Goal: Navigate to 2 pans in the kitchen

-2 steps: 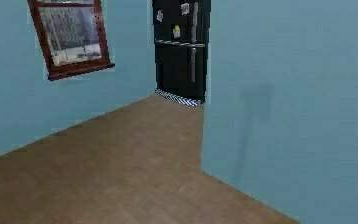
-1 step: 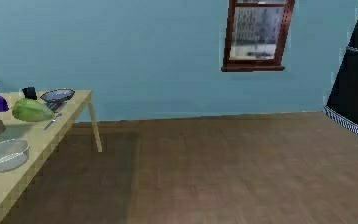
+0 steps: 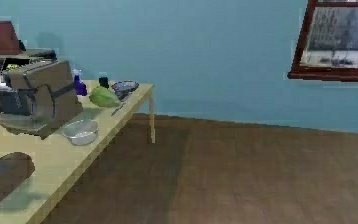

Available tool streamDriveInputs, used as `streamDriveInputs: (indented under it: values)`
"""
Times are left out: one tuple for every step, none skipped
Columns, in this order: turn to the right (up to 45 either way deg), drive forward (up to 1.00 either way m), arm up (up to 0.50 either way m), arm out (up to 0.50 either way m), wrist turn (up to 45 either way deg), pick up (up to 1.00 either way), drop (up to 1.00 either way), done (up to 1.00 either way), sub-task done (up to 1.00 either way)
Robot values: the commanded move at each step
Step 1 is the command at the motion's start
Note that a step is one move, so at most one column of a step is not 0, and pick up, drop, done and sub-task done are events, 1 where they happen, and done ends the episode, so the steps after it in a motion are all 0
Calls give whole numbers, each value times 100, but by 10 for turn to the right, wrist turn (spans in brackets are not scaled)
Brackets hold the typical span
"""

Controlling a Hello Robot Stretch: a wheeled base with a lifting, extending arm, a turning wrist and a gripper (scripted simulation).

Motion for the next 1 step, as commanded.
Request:
streamDriveInputs:
  values:
    - [0,100,0,0,0,0,0,0,0]
